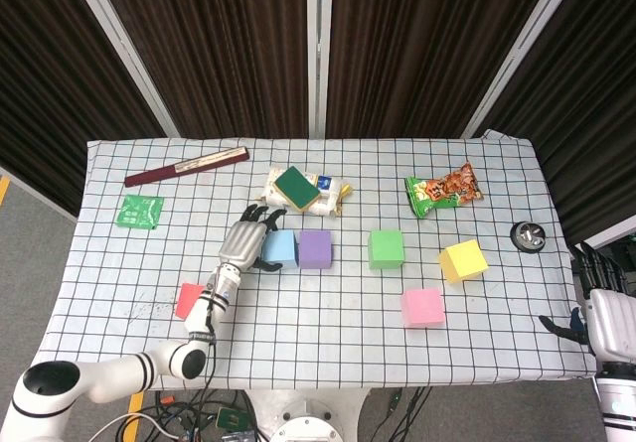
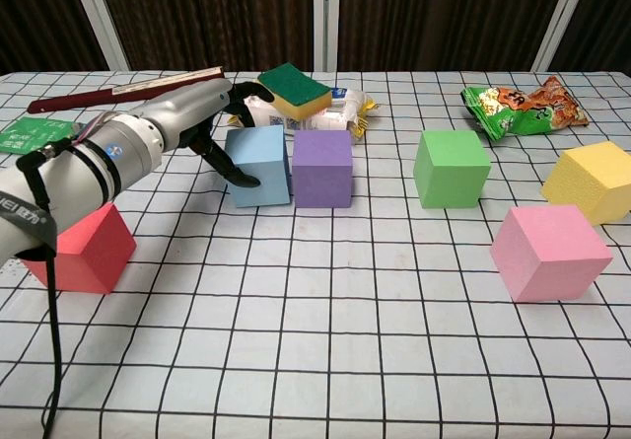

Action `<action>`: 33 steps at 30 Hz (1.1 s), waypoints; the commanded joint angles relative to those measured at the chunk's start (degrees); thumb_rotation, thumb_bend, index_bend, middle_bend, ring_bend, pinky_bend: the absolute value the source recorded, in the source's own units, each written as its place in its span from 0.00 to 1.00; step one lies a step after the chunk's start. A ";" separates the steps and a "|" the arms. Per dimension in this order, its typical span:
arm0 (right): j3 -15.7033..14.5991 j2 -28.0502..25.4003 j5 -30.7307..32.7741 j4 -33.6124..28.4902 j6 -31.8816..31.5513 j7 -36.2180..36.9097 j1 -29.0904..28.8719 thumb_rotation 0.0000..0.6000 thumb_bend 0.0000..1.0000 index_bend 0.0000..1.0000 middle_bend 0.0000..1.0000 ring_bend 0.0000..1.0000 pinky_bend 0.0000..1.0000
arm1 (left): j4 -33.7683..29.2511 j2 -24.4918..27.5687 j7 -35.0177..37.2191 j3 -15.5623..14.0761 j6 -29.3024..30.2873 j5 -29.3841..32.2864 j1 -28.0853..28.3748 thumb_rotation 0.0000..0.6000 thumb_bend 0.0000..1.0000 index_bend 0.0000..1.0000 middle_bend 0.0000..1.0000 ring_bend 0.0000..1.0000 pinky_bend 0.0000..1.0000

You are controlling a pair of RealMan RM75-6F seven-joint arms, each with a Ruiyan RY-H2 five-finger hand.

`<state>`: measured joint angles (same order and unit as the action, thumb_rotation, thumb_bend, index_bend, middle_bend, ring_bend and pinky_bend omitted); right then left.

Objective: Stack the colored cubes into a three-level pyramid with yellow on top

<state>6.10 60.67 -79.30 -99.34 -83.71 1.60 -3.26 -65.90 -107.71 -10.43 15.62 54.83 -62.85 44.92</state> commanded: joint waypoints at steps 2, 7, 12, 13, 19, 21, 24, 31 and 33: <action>0.03 -0.09 0.10 0.24 0.02 0.40 0.10 1.00 0.00 0.00 0.00 0.00 0.00 | 0.85 -0.85 -0.56 -0.04 0.20 0.10 0.28 1.00 0.13 0.13 0.50 0.10 0.02; 0.03 -0.06 0.10 0.52 0.09 0.87 0.15 1.00 0.00 0.00 0.00 0.00 0.00 | 1.69 -1.60 -1.10 0.06 0.04 0.39 0.53 1.00 0.13 0.13 0.50 0.10 0.02; -0.01 0.04 0.08 0.68 0.26 0.97 0.12 1.00 0.00 0.00 0.00 0.00 0.00 | 1.94 -1.97 -1.29 0.32 -0.35 1.02 0.61 1.00 0.13 0.13 0.50 0.10 0.02; -0.01 0.05 0.07 0.70 0.26 0.97 0.13 1.00 0.00 0.00 0.00 0.00 0.00 | 1.88 -1.95 -1.27 0.41 -0.47 1.20 0.60 1.00 0.13 0.13 0.50 0.10 0.02; -0.05 0.16 0.11 0.80 0.44 1.01 0.11 1.00 0.00 0.00 0.00 0.00 0.00 | 1.52 -1.95 -1.58 0.69 -0.71 1.81 0.62 1.00 0.13 0.13 0.50 0.10 0.02; -0.09 0.22 0.07 0.83 0.46 0.98 0.12 1.00 0.00 0.00 0.00 0.00 0.00 | 1.46 -2.00 -1.71 0.70 -0.76 1.87 0.67 1.00 0.13 0.13 0.50 0.10 0.02; -0.04 0.24 0.12 0.85 0.45 1.00 0.13 1.00 0.00 0.00 0.00 0.00 0.00 | 1.52 -2.02 -1.73 0.60 -0.97 1.80 0.76 1.00 0.13 0.12 0.49 0.10 0.02; 0.03 0.27 0.40 1.07 0.55 1.13 0.17 1.00 0.00 0.00 0.00 0.00 0.00 | 1.57 -1.77 -0.70 0.06 -1.86 1.32 0.65 1.00 0.12 0.09 0.36 0.10 0.02; 0.02 0.33 0.46 1.13 0.65 1.14 0.16 1.00 0.00 0.00 0.00 0.00 0.00 | 1.60 -1.73 -0.33 0.01 -1.98 1.11 0.65 1.00 0.12 0.08 0.34 0.10 0.02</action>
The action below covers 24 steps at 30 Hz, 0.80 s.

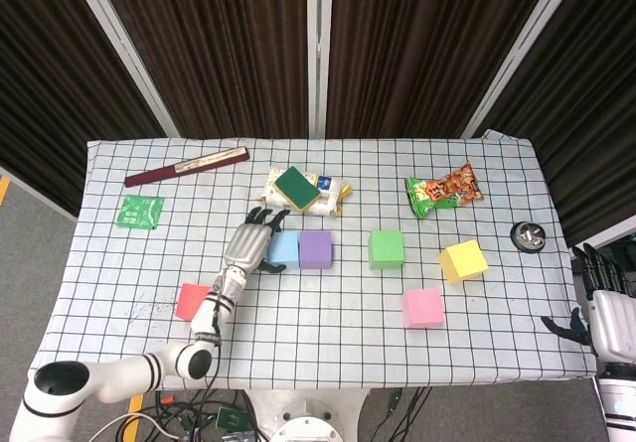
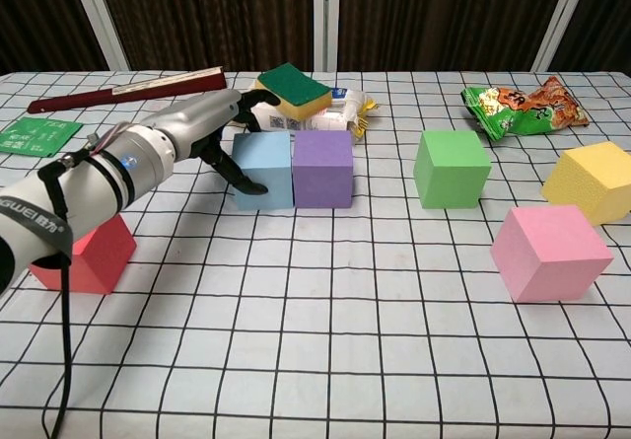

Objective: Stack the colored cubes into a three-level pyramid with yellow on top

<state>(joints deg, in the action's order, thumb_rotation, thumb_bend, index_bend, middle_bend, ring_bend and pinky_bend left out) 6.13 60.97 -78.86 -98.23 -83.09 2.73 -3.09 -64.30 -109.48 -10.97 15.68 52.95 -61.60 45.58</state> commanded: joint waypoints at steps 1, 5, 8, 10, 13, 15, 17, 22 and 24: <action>-0.02 0.05 0.01 0.05 0.05 0.02 0.00 1.00 0.00 0.00 0.00 0.00 0.00 | -0.03 0.07 0.49 -0.06 -0.18 -0.23 -0.02 1.00 0.12 0.08 0.32 0.10 0.02; 0.03 0.08 0.04 0.08 0.00 -0.01 0.01 1.00 0.00 0.00 0.00 0.00 0.00 | -0.22 0.33 1.25 -0.11 -0.36 -0.67 -0.04 1.00 0.10 0.07 0.27 0.09 0.02; 0.03 0.04 -0.06 0.01 -0.11 0.02 0.06 1.00 0.00 0.00 0.00 0.00 0.00 | -0.51 0.58 1.56 -0.27 -0.39 -0.99 -0.12 1.00 0.09 0.07 0.25 0.09 0.02; 0.00 -0.03 -0.16 -0.05 -0.13 0.04 0.08 1.00 0.00 0.00 0.00 0.00 0.00 | -1.12 1.00 1.74 -0.42 -0.33 -1.18 -0.31 1.00 0.09 0.07 0.24 0.08 0.02; 0.04 -0.16 -0.21 -0.17 -0.15 0.05 0.08 1.00 0.00 0.00 0.00 0.00 0.00 | -2.45 2.09 1.72 -0.69 0.08 -1.47 -0.81 1.00 0.08 0.07 0.23 0.07 0.02; 0.05 -0.28 -0.35 -0.30 -0.09 0.03 0.00 1.00 0.00 0.00 0.00 0.00 0.00 | -4.23 3.67 1.17 -1.17 0.63 -1.51 -1.63 1.00 0.07 0.06 0.21 0.06 0.02; -0.04 -0.53 -0.61 -0.50 0.29 -0.08 -0.23 1.00 0.00 0.00 0.00 0.00 0.00 | -6.74 6.17 0.43 -1.77 1.44 -1.56 -2.80 1.00 0.06 0.06 0.19 0.04 0.02; 0.26 -1.65 -1.43 -1.29 1.64 -1.41 -1.58 1.00 0.00 0.00 0.00 0.00 0.00 | -13.92 14.36 -0.57 -2.86 5.47 -2.71 -6.61 1.00 0.05 0.06 0.14 0.01 0.02; 0.67 -2.41 -1.89 -1.47 3.13 -3.28 -3.05 1.00 0.00 0.00 0.00 0.00 0.00 | -17.26 18.95 -1.03 -3.59 7.21 -3.91 -8.32 1.00 0.05 0.06 0.13 0.00 0.02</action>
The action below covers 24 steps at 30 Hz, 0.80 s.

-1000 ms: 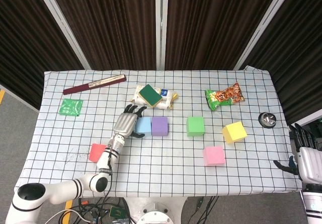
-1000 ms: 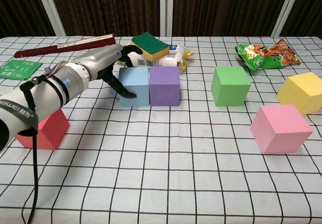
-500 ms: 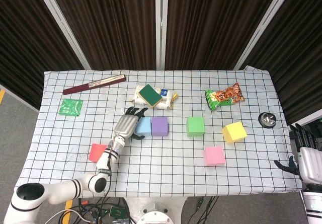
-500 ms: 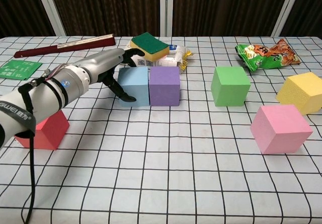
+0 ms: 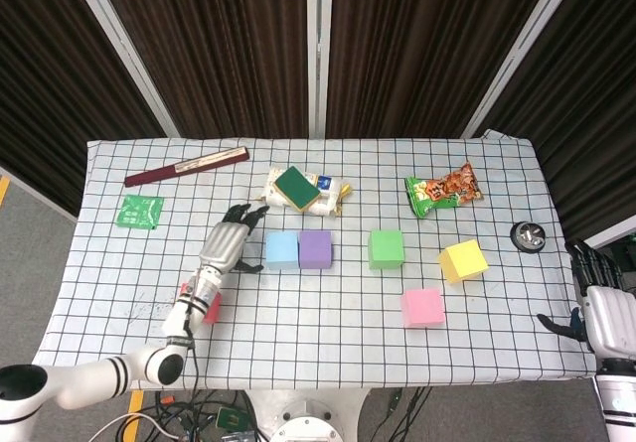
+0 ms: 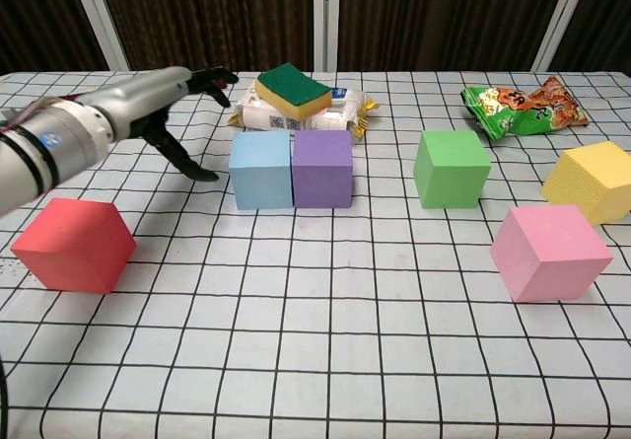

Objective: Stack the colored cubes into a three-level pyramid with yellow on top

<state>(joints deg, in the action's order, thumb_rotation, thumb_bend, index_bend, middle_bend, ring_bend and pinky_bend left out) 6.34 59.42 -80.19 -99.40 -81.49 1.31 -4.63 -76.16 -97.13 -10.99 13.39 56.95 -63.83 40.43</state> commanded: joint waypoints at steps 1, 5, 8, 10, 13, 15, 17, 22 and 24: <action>0.79 -1.17 -0.70 -0.34 2.32 -2.66 -2.36 1.00 0.00 0.00 0.00 0.00 0.00 | -6.82 8.43 -0.85 -1.43 4.23 -2.19 -3.99 1.00 0.04 0.06 0.12 0.00 0.02; 3.51 -1.40 0.28 0.02 6.42 -4.46 -6.96 1.00 0.00 0.00 0.00 0.00 0.00 | -11.84 16.04 1.66 -1.84 9.74 -4.80 -8.32 1.00 0.04 0.07 0.12 0.00 0.04; 5.27 -0.58 1.56 1.12 10.43 -5.00 -10.77 1.00 0.00 0.00 0.01 0.00 0.00 | -13.90 20.55 4.41 -2.40 12.85 -6.05 -11.50 1.00 0.04 0.08 0.12 0.00 0.06; 6.13 0.28 2.72 1.90 13.84 -5.10 -13.49 1.00 0.00 0.00 0.02 0.00 0.00 | -14.50 23.28 7.12 -3.16 14.99 -7.54 -13.81 1.00 0.04 0.09 0.13 0.00 0.07; 7.05 2.29 3.31 3.63 17.00 -3.76 -16.56 1.00 0.00 0.00 0.04 0.00 0.00 | -14.61 25.45 10.66 -4.29 17.57 -9.76 -16.39 1.00 0.02 0.09 0.14 0.00 0.07; 7.43 4.09 3.28 5.81 19.12 -1.41 -18.58 1.00 0.00 0.00 0.07 0.00 0.00 | -14.38 26.84 13.04 -5.51 19.06 -11.62 -18.16 1.00 0.00 0.09 0.14 0.00 0.07; 7.66 5.55 3.58 7.40 21.41 0.65 -20.42 1.00 0.00 0.00 0.08 0.00 0.00 | -13.77 27.87 14.79 -6.82 20.47 -13.32 -19.84 1.00 0.00 0.09 0.15 0.00 0.07; 7.79 8.88 4.83 10.37 25.53 0.18 -24.41 1.00 0.00 0.00 0.08 0.00 0.00 | -10.44 27.79 19.68 -9.55 24.57 -15.44 -24.66 1.00 0.00 0.09 0.16 0.00 0.06; 7.76 9.89 6.01 10.60 27.02 -1.07 -25.64 1.00 0.00 0.00 0.08 0.00 0.00 | -9.04 27.67 21.80 -10.15 25.39 -15.88 -25.93 1.00 0.00 0.09 0.16 0.00 0.06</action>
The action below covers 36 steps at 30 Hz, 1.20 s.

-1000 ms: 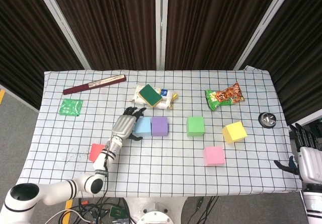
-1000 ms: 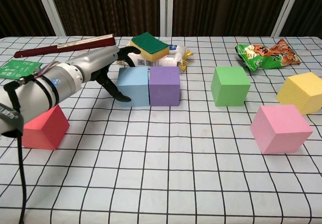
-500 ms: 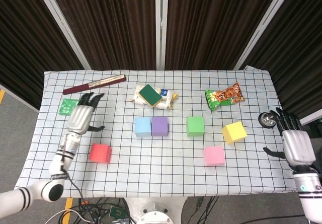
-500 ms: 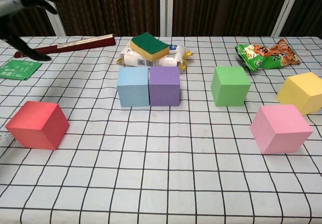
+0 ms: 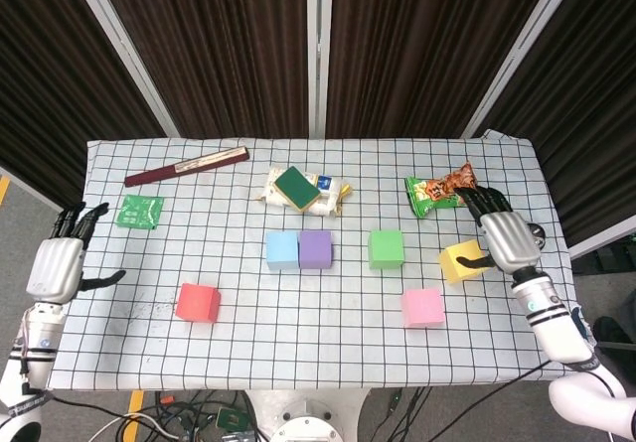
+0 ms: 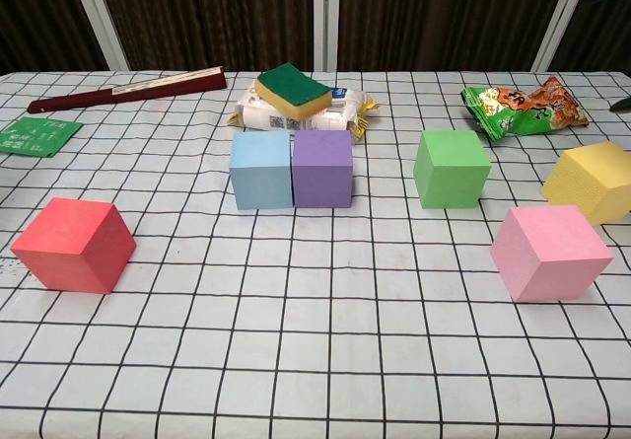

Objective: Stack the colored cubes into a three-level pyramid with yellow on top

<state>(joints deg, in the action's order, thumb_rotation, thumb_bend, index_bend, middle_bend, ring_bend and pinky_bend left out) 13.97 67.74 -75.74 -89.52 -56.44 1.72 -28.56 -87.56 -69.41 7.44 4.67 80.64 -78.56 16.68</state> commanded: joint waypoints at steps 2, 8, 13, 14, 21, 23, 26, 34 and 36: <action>-0.04 2.49 3.03 0.69 3.77 -3.26 -3.11 1.00 0.00 0.00 0.08 0.00 0.00 | 4.06 -0.25 5.49 -2.09 2.75 -2.14 -3.42 1.00 0.00 0.09 0.17 0.00 0.06; -1.06 4.71 7.70 -0.38 8.22 -9.89 -6.85 1.00 0.00 0.00 0.08 0.00 0.00 | 5.95 -0.25 10.50 -4.51 4.49 -5.90 -5.92 1.00 0.00 0.10 0.18 0.01 0.05; -1.38 7.73 11.58 0.49 9.01 -14.23 -9.17 1.00 0.00 0.00 0.08 0.00 0.00 | 6.21 -0.79 11.10 -5.07 5.99 -7.66 -7.15 1.00 0.00 0.10 0.18 0.01 0.05; -1.38 8.61 12.59 0.92 9.02 -14.99 -9.65 1.00 0.00 0.00 0.08 0.00 0.00 | 6.42 -1.00 11.25 -5.02 6.18 -7.92 -7.29 1.00 0.00 0.10 0.18 0.01 0.05; -1.40 14.25 17.69 4.31 9.23 -17.51 -12.18 1.00 0.00 0.00 0.08 0.00 0.00 | 8.53 -1.97 13.97 -4.38 6.62 -8.04 -8.07 1.00 0.00 0.08 0.18 0.01 0.05; -1.58 15.43 18.95 5.52 9.77 -18.60 -13.15 1.00 0.00 0.00 0.09 0.00 0.00 | 9.19 -2.23 14.59 -4.13 7.11 -7.98 -8.48 1.00 0.00 0.08 0.18 0.01 0.05; -1.59 17.14 20.80 7.42 10.42 -19.68 -14.46 1.00 0.00 0.00 0.12 0.00 0.00 | 9.88 -2.58 15.23 -3.94 7.51 -8.09 -8.90 1.00 0.00 0.08 0.19 0.01 0.05; -2.17 20.92 22.49 11.60 10.65 -21.28 -16.65 1.00 0.00 0.00 0.25 0.00 0.00 | 10.11 -2.27 15.78 -4.17 6.64 -8.59 -9.24 1.00 0.00 0.08 0.19 0.01 0.05; -2.21 21.74 22.65 12.33 9.96 -21.57 -16.84 1.00 0.00 0.00 0.28 0.00 0.00 | 9.94 -2.00 15.92 -4.36 6.34 -8.81 -9.32 1.00 0.00 0.08 0.19 0.01 0.05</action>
<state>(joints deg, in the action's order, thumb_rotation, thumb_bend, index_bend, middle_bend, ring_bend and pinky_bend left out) 11.85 89.04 -53.24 -77.56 -46.04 -19.59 -45.20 -77.59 -71.45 23.33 0.35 87.02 -87.33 7.38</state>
